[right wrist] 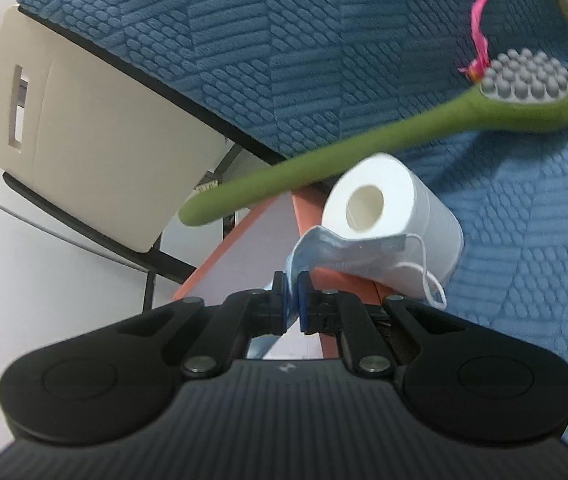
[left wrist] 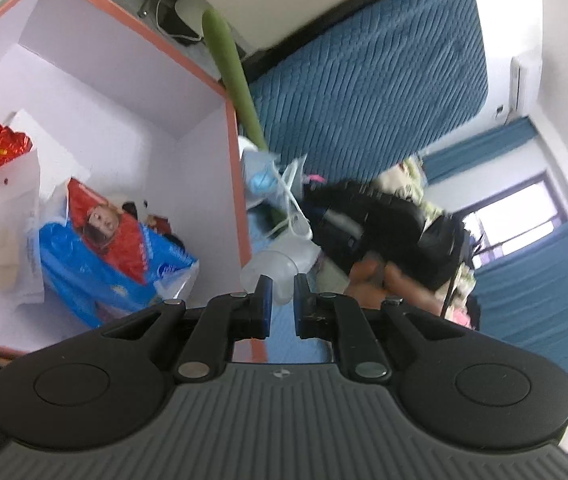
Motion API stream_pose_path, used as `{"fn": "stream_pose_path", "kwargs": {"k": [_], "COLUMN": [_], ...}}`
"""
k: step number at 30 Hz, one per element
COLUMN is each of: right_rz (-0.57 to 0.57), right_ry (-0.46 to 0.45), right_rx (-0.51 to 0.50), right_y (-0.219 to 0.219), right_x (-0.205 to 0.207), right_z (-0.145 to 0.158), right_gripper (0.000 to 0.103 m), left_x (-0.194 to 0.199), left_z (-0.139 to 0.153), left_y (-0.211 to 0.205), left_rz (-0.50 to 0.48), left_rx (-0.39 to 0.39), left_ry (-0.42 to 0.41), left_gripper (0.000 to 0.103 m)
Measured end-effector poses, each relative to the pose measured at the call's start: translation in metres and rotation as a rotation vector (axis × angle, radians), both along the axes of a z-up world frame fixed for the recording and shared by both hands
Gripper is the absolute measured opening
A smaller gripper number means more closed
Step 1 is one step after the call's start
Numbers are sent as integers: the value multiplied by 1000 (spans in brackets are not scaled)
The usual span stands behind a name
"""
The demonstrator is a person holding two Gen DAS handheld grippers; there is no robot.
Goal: Organize soft objects
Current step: 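Grasp the blue face mask with the right gripper, then open the left gripper to drop the clear plastic piece into the box while the right lifts the mask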
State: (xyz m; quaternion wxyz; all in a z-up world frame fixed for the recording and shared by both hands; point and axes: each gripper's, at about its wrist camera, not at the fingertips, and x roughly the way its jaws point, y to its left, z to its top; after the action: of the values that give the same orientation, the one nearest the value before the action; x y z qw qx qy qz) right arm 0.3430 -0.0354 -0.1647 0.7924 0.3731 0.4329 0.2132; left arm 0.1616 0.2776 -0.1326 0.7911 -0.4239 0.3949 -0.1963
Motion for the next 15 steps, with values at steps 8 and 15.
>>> {"fn": "stream_pose_path", "kwargs": {"k": [8, 15], "right_rz": [53, 156], "right_ry": [-52, -76], "right_rx": [-16, 68], "right_y": [11, 32], "right_x": [7, -1], "right_z": [18, 37], "right_gripper": [8, 8], "left_x": [-1, 7], "left_z": [-11, -14], "left_y": [-12, -23], "left_rz": [-35, -31], "left_rx": [121, 182], "left_ry": [68, 78], "left_gripper": [12, 12]}}
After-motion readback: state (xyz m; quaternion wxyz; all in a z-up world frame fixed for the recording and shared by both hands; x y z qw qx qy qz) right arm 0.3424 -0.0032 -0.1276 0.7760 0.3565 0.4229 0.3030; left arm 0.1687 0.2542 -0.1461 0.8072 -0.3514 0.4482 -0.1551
